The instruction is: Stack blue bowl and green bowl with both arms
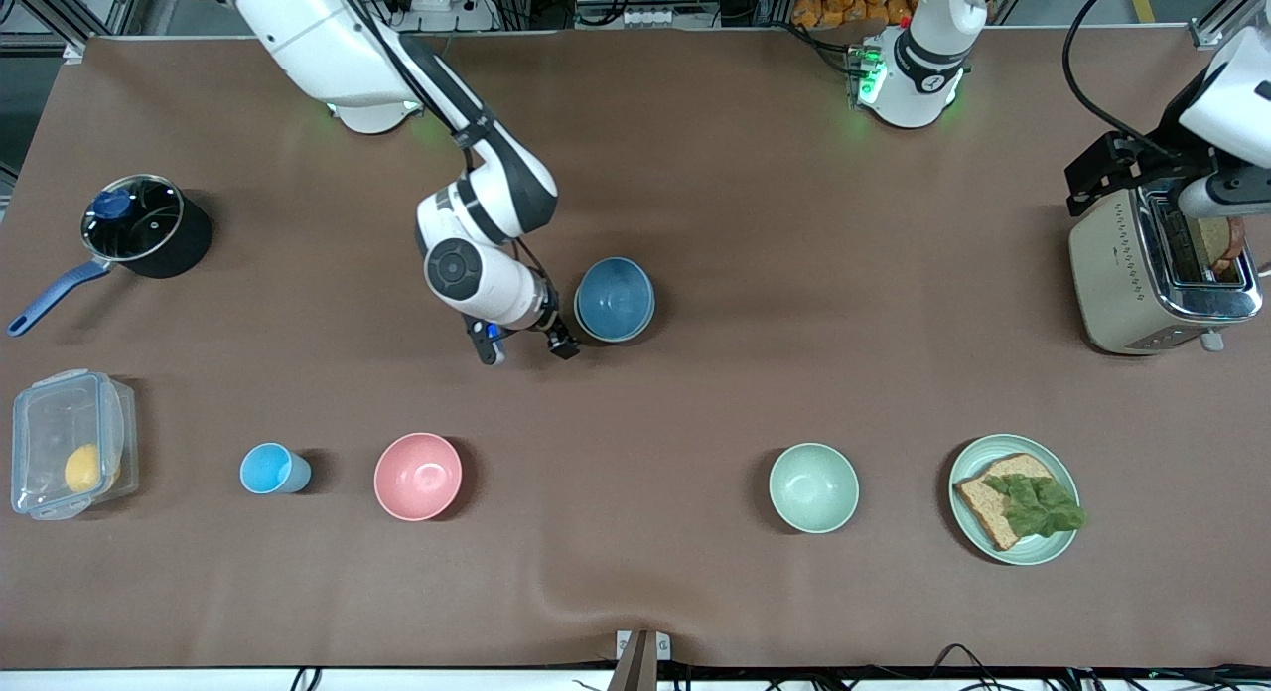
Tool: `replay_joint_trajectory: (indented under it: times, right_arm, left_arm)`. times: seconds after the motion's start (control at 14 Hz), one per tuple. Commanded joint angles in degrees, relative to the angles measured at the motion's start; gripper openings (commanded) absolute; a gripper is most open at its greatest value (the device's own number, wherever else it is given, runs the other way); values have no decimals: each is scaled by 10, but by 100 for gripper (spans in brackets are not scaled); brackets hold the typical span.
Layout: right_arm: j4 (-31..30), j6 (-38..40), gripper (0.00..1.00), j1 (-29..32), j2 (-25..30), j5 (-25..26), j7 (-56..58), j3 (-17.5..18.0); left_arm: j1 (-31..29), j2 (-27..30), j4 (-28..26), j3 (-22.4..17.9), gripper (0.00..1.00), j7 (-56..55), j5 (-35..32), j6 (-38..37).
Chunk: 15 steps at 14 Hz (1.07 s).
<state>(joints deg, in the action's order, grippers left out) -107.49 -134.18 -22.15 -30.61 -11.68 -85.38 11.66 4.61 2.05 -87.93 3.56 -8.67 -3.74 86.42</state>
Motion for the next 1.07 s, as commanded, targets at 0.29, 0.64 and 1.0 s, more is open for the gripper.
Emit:
replay_joint_trajectory:
  times: [0.29,0.64,1.0]
  right_arm:
    - [91,199,100,100,52,69,144,6]
    - [195,346,100,220,84,68,387,6]
    - [243,388,100,283,104,93,591,1]
  left_arm:
    - [9,-15,13,19,100,12,12,-27]
    - [0,-14,13,23,100,14,14,-27]
    - [0,-14,14,22,100,13,13,-27]
